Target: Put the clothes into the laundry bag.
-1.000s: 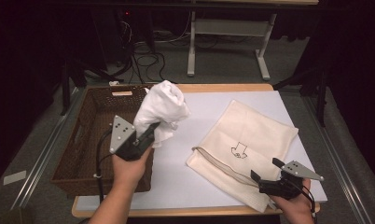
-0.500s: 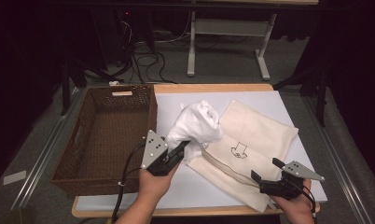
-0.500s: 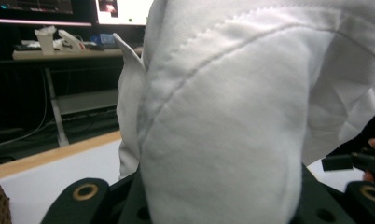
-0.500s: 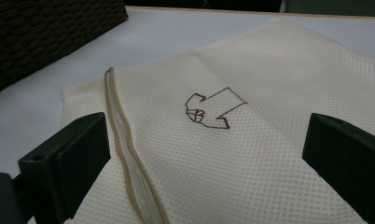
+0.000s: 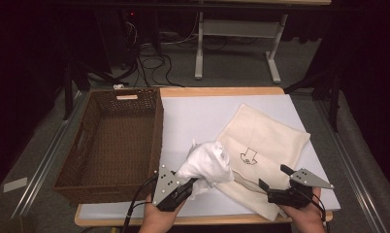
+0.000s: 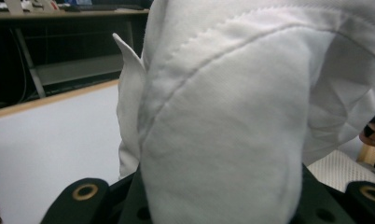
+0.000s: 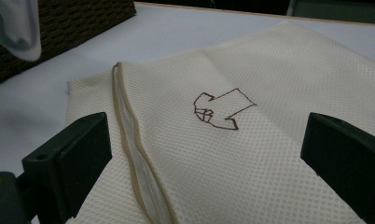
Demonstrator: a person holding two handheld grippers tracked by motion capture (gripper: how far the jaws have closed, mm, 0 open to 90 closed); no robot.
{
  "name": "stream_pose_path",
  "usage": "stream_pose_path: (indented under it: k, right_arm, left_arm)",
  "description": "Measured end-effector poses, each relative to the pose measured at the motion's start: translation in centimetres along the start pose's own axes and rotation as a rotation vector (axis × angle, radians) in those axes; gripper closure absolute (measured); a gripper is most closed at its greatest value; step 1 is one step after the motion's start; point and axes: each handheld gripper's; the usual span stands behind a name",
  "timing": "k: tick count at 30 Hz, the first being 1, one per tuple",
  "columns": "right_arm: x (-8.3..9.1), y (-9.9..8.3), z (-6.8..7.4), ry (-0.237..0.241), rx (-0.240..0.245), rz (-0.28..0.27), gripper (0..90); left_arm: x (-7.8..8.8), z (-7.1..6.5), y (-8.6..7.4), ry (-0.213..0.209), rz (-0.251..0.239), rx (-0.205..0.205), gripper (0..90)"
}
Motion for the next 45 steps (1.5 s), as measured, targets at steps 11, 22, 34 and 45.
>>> stream_pose_path:
  k: [11,22,34,45]
  right_arm:
    - [-1.8,1.3,0.5,-0.019,0.014,0.095,3.8]
    - [1.0,-1.3,-0.2,-0.063,-0.01,0.14,16.2]
    - [0.3,-1.9,0.4,-0.009,0.014,0.218,19.5]
    - [-2.2,-2.3,1.6,0.01,0.125,0.323,85.6]
  left_arm:
    - [-0.2,-0.1,-1.7,-0.037,0.054,-0.012,73.8]
    - [-0.1,0.8,-1.7,0.007,0.043,0.011,73.8]
    - [-0.2,0.7,-2.3,0.002,0.07,0.039,73.5]
    - [-0.2,0.7,-2.3,0.002,0.081,0.028,73.4]
Point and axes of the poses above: each handheld gripper's, and its own axes: x roughly backward along the jaws, y roughly out of its top, z roughly to its left, and after that the axes turned 12 degrees about -z, right-handed
